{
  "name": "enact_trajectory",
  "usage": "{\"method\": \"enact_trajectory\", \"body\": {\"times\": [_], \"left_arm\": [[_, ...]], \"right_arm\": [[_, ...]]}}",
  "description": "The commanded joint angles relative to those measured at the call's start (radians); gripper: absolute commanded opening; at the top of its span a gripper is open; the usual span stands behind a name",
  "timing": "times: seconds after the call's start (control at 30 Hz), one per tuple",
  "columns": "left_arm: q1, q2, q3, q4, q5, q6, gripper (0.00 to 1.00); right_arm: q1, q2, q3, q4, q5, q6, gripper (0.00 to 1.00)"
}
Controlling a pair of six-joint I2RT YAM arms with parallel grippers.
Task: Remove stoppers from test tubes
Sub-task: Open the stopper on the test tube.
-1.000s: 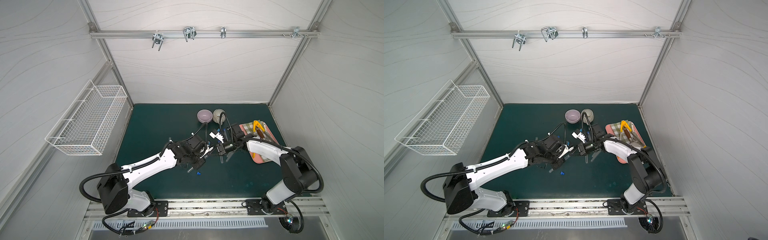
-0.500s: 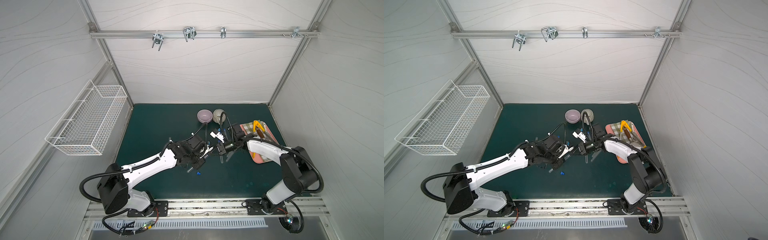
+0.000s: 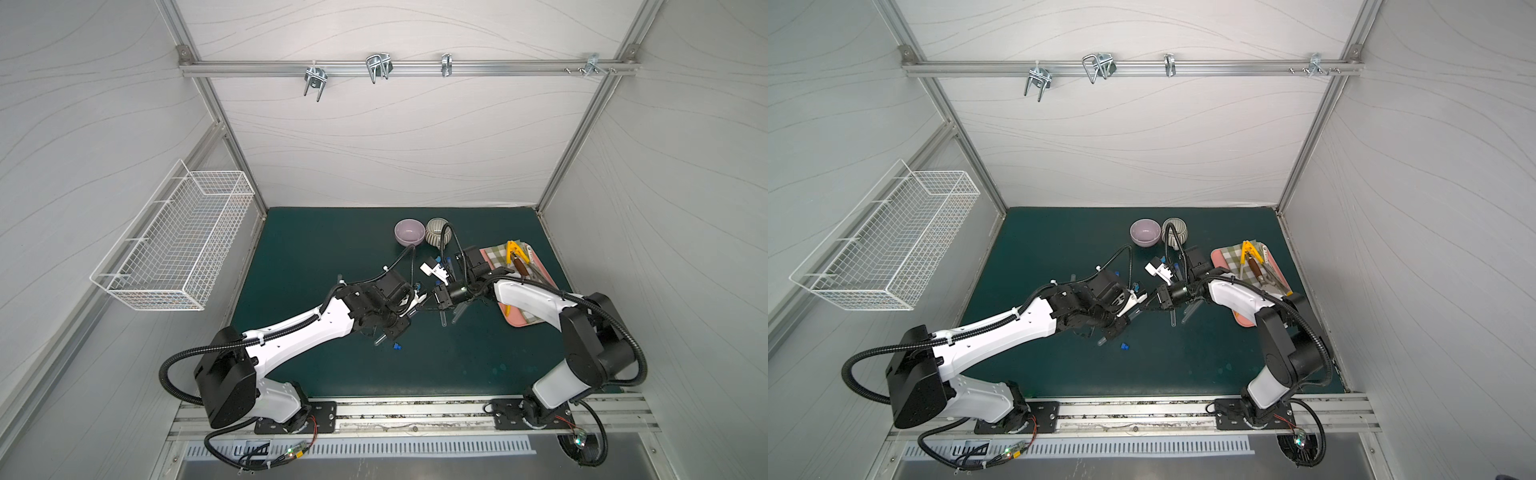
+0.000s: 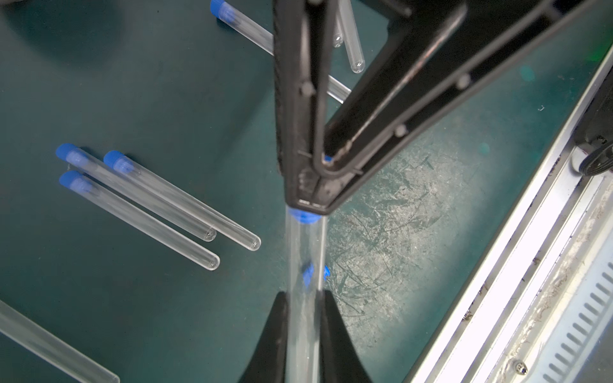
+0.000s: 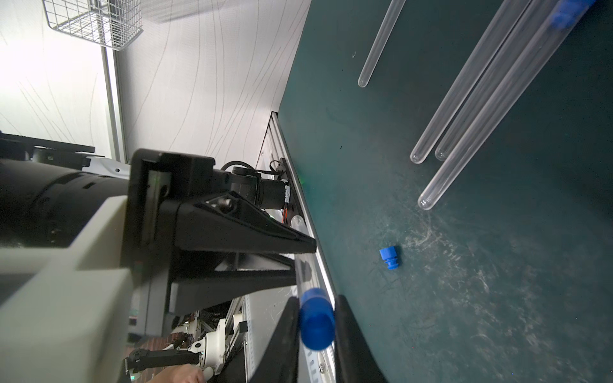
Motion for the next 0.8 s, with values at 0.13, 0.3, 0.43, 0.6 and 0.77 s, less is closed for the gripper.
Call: {"method": "enact_trajectory", "body": {"times": [0.13, 0.3, 0.43, 0.6, 0.77], "left_arm": [[-0.01, 0.009, 0.003, 0.01, -0.003, 0.025, 0.0], [-0.009, 0.009, 0.003, 0.011, -0.004, 0.024, 0.0], [-0.009, 0.008, 0.003, 0.012, -0.006, 0.023, 0.0], [-0.009, 0.01, 0.003, 0.014, -0.015, 0.021, 0.0], [-0.009, 0.014, 0.003, 0.012, -0.028, 0.019, 0.0]], "right_arm": [[0.007, -0.005, 0.007, -0.007, -0.022, -0.03, 0.2], [0.008, -0.004, 0.01, -0.014, -0.018, -0.033, 0.17], [0.008, -0.001, 0.012, -0.021, -0.02, -0.037, 0.14], [0.006, -0.007, 0.015, -0.025, -0.027, -0.039, 0.1], [0.003, -0.019, 0.01, -0.018, -0.04, -0.03, 0.07]]}}
